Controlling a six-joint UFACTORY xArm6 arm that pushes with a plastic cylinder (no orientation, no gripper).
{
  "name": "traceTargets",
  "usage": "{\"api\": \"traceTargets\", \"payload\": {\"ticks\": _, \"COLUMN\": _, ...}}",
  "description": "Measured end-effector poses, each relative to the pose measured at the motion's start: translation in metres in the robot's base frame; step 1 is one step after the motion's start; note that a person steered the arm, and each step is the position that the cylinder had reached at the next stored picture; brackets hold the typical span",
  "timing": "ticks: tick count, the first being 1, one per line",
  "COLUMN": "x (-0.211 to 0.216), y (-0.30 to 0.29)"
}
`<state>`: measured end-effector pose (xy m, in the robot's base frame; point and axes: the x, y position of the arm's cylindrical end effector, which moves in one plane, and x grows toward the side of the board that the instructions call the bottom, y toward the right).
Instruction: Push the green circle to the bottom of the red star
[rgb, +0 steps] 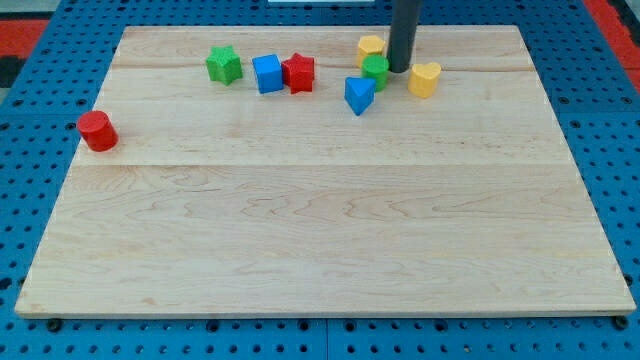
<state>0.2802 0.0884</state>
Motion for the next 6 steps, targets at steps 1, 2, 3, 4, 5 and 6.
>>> {"api": "traceTargets", "payload": {"ticks": 1, "x": 0.002, "y": -0.026}}
{"api": "traceTargets", "payload": {"ticks": 2, "x": 0.016, "y": -0.045}}
{"api": "traceTargets", "payload": {"ticks": 3, "x": 0.045, "y": -0.069}}
{"api": "traceTargets", "payload": {"ticks": 4, "x": 0.053, "y": -0.087}}
{"api": "traceTargets", "payload": {"ticks": 5, "x": 0.072, "y": -0.078}}
{"api": "traceTargets", "payload": {"ticks": 6, "x": 0.114, "y": -0.078}}
